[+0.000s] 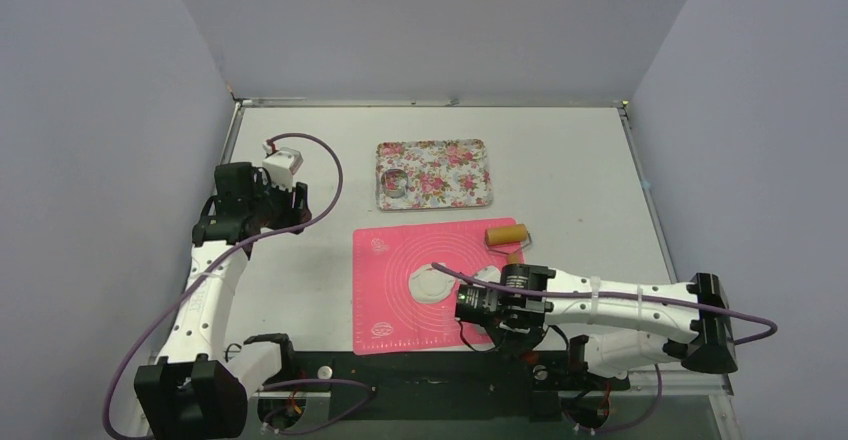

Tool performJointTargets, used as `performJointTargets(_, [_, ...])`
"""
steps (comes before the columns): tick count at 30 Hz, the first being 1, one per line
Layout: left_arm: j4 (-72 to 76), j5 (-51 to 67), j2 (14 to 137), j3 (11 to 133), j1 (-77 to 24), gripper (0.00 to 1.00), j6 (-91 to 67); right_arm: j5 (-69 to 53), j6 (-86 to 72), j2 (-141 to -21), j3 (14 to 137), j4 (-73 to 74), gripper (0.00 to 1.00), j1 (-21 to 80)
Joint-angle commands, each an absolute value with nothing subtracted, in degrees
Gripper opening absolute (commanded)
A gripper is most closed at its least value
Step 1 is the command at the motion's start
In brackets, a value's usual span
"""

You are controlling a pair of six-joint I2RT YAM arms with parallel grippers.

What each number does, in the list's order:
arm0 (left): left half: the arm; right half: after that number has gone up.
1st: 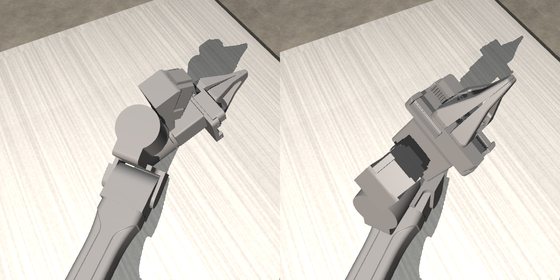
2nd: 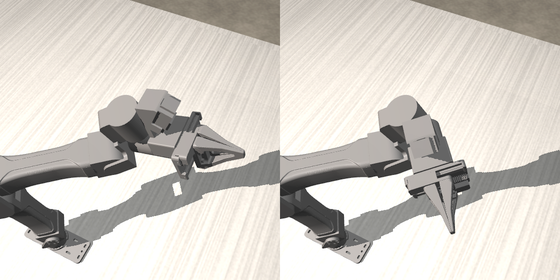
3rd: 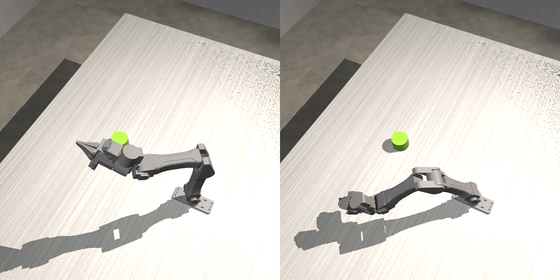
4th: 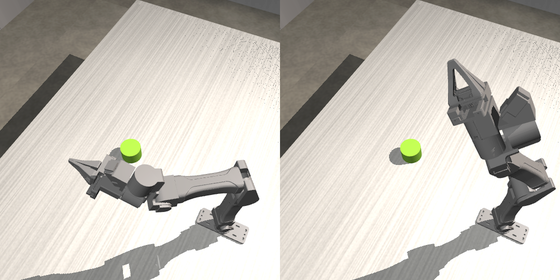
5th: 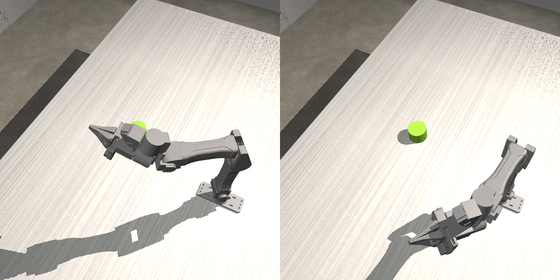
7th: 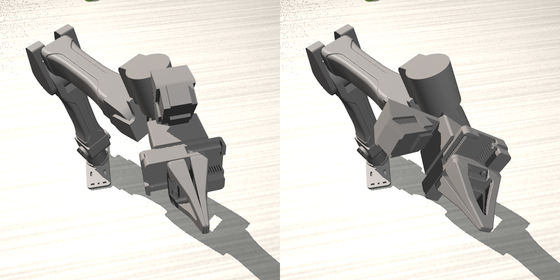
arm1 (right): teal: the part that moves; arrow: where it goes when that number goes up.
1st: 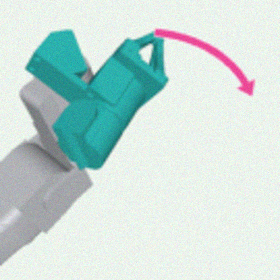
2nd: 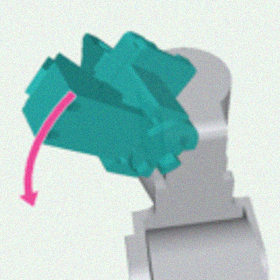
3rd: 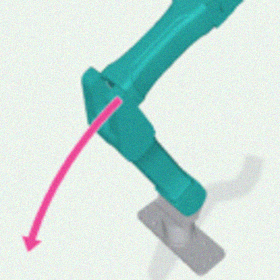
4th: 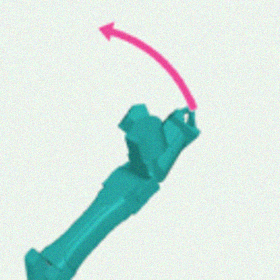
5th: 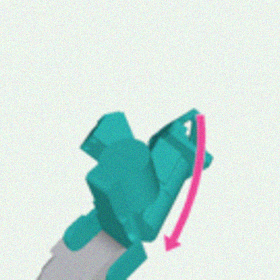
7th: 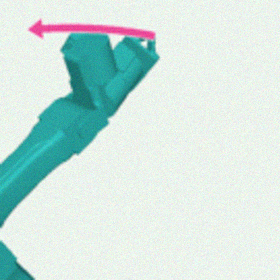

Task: Roll out the dumpling wrappers from the dough
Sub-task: Scoop the dumpling wrapper from the work surface.

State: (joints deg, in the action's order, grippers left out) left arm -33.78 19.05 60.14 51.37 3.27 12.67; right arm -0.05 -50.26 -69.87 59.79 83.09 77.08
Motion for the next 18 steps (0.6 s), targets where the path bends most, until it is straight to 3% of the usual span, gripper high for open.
performJointTargets(1, [-32.7,20.9,60.7,53.9,3.5,0.51,12.3,-1.8,-52.1,-71.5,62.9,85.6,0.0,80.5])
performJointTargets(18, [-32.1,20.4,59.6,53.4,3.5,0.51,12.1,3.5,-50.4,-73.9,62.7,81.2,0.0,79.8])
